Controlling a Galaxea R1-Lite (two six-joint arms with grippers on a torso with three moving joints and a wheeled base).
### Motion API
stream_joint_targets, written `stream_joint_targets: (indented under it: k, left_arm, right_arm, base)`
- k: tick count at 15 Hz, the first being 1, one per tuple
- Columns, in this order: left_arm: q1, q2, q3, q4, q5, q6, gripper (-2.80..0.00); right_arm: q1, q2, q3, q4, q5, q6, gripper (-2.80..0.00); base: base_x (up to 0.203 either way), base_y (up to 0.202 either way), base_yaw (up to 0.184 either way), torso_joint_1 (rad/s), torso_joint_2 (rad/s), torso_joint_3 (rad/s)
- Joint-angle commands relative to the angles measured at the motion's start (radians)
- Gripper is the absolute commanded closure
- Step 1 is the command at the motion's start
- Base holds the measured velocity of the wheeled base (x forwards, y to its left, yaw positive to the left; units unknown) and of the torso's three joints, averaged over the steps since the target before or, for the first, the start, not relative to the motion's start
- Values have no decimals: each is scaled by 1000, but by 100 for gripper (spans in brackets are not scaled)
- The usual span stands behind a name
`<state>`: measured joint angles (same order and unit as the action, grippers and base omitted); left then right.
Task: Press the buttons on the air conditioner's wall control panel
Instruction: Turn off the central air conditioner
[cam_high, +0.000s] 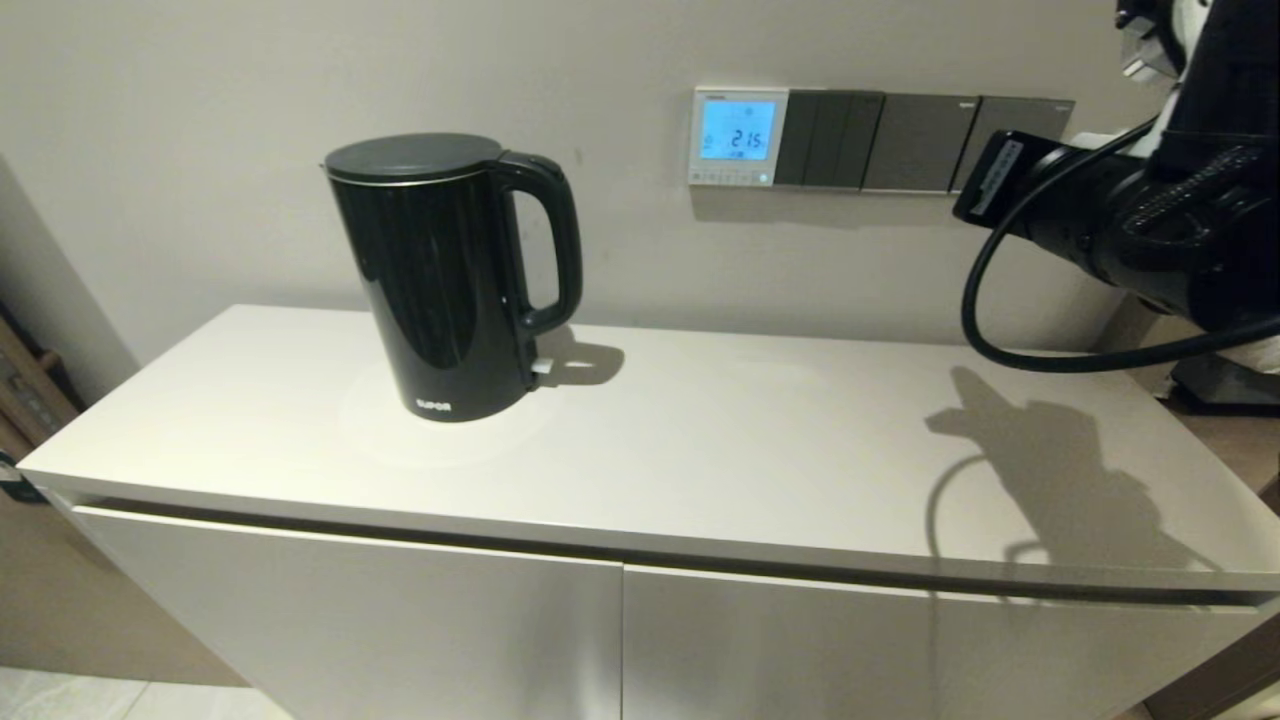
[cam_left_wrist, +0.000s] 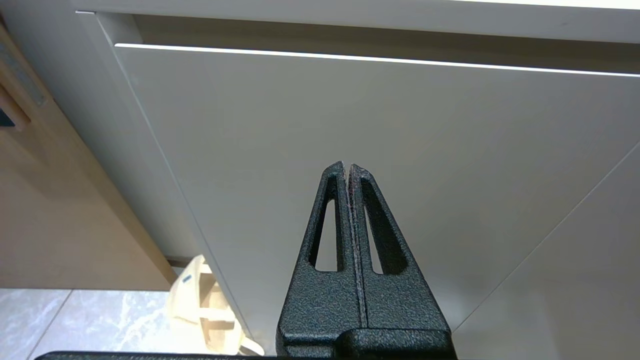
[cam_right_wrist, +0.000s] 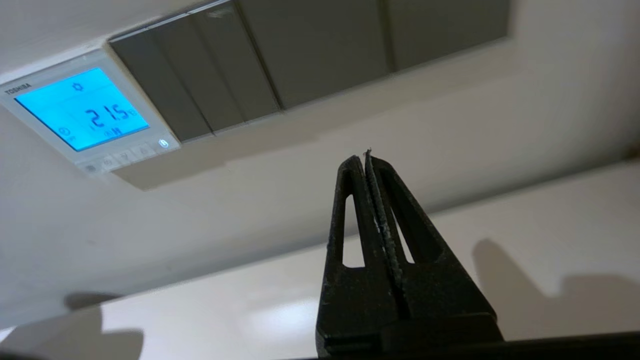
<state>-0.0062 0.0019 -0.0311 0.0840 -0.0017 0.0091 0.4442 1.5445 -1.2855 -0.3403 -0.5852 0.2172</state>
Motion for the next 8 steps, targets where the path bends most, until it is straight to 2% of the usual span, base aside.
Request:
stream_joint_targets:
  k: [1, 4, 8]
  left_arm:
    - [0, 0, 0, 0, 0, 0, 0]
    - [0, 0, 0, 0, -1, 0, 0]
    - [0, 0, 0, 0, 0, 0, 0]
  right_arm:
    - [18, 133, -32, -110, 0, -63, 0]
    - [37, 237, -139, -223, 17, -147, 0]
    - [78, 302, -220, -229, 30, -163, 0]
  base:
    - [0, 0, 0, 0, 0, 0]
    - [0, 0, 0, 0, 0, 0]
    - [0, 0, 0, 0, 0, 0]
